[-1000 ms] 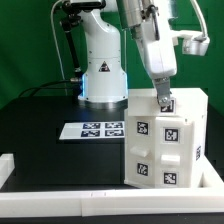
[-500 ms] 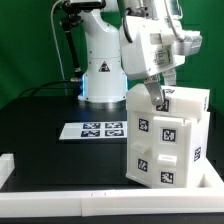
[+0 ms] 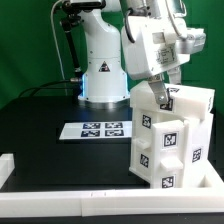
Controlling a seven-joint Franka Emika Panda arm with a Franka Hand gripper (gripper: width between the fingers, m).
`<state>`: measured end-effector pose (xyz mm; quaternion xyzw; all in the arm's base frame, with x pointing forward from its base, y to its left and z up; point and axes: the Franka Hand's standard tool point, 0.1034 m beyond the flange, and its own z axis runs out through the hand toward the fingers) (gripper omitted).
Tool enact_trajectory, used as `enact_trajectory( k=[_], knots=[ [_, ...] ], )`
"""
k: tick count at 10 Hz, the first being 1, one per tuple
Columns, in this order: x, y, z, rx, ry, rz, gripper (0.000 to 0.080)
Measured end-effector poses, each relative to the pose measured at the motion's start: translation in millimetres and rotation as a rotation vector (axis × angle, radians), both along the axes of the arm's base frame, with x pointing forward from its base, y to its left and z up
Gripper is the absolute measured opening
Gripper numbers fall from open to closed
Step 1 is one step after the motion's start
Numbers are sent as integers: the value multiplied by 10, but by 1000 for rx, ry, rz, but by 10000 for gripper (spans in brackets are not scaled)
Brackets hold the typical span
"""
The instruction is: Assemble cabinet
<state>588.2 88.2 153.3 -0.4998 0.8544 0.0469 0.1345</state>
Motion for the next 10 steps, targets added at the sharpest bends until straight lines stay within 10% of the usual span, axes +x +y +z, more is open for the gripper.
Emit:
enact_trajectory(
  k=[3,10],
  knots=[
    [18,7,83,21,-28,35,785],
    [59,25,229,29,-71,92,797]
  ],
)
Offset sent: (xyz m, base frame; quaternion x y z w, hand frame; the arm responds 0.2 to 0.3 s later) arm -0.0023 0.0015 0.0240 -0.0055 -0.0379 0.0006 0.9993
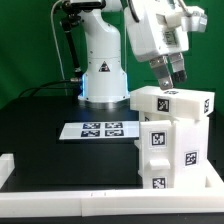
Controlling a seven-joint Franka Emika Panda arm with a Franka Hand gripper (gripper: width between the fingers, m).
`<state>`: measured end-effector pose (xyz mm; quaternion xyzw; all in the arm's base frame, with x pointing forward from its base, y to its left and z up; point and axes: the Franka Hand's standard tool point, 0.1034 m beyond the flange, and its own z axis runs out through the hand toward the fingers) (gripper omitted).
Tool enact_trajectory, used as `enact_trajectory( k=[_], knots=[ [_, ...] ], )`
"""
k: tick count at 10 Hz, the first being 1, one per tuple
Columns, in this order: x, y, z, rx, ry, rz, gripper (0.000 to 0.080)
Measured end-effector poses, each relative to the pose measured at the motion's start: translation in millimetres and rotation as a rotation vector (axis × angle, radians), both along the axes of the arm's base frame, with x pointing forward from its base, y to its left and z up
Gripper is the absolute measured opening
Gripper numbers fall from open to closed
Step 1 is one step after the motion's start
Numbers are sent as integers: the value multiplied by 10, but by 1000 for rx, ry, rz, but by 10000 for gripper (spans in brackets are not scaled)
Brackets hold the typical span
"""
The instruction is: Assemble cabinet
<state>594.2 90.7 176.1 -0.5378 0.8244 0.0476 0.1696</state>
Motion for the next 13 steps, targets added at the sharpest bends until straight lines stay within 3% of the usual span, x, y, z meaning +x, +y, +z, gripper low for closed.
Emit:
enact_trajectory(
  k=[1,4,7,8,9,13],
  knots=[
    [-25,2,-18,-30,2,163,797],
    [167,18,12,-81,-92,670,797],
    [201,33,-9,-105,-141,855,797],
    [200,30,-2,-134,-162,960,797],
    [190,23,-3,-207,-183,1166,797],
    [180,57,51,-289,-255,1702,797]
  ],
)
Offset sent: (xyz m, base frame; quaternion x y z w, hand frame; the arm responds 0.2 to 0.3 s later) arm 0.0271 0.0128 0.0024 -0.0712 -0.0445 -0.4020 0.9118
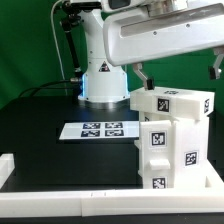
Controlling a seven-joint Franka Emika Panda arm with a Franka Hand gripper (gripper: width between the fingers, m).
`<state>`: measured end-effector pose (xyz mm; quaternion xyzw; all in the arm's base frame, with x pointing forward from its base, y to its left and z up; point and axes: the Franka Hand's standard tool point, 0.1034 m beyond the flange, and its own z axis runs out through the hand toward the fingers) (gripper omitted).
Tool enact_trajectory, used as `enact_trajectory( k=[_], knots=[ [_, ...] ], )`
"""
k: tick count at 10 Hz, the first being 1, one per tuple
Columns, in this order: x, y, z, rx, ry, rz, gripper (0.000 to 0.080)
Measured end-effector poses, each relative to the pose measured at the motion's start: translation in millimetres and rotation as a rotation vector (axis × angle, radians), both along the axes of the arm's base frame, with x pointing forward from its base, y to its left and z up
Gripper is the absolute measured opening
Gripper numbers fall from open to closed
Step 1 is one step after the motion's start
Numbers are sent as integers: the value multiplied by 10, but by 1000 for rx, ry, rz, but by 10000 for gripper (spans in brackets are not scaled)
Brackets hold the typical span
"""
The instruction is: Assemble cabinet
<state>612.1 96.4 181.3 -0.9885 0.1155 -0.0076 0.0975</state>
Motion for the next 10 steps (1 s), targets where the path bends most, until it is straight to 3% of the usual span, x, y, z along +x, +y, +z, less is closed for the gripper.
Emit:
enact_trajectory(
  k=[7,10],
  knots=[
    [-58,7,-62,-20,-96,542,797],
    [-157,17,-204,-41,-137,753,797]
  ],
)
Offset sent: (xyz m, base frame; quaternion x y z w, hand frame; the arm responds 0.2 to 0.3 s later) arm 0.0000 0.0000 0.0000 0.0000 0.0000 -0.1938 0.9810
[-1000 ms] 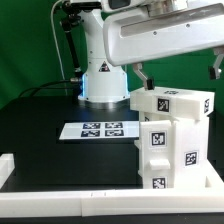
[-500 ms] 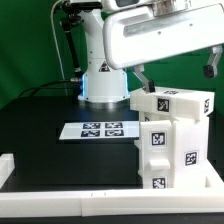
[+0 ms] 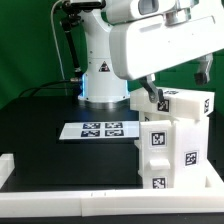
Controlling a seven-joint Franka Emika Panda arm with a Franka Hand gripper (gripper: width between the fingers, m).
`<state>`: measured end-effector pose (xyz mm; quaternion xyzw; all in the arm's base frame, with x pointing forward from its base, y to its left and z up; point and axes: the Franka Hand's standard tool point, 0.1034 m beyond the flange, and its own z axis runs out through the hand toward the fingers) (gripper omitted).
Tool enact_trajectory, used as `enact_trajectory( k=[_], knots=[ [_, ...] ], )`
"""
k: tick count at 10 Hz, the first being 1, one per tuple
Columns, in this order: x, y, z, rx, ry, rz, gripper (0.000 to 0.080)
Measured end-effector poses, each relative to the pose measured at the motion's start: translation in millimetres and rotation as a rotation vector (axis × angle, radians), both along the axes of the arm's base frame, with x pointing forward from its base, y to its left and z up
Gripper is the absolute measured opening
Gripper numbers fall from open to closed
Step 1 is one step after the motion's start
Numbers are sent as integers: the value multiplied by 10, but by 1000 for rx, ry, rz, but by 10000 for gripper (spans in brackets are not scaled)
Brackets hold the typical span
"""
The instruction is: Assemble cabinet
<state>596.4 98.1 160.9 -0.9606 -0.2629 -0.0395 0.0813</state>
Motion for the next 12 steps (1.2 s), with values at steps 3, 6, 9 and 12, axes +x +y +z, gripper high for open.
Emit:
enact_trajectory(
  k=[3,6,9,12],
  knots=[
    [-54,-60,-124,-12,-27,-19,797],
    [-52,-68,-128,-13,-29,-29,560],
    [-39,-115,-123,2,-18,-111,562],
    [-2,-118,-111,40,16,-404,562]
  ],
)
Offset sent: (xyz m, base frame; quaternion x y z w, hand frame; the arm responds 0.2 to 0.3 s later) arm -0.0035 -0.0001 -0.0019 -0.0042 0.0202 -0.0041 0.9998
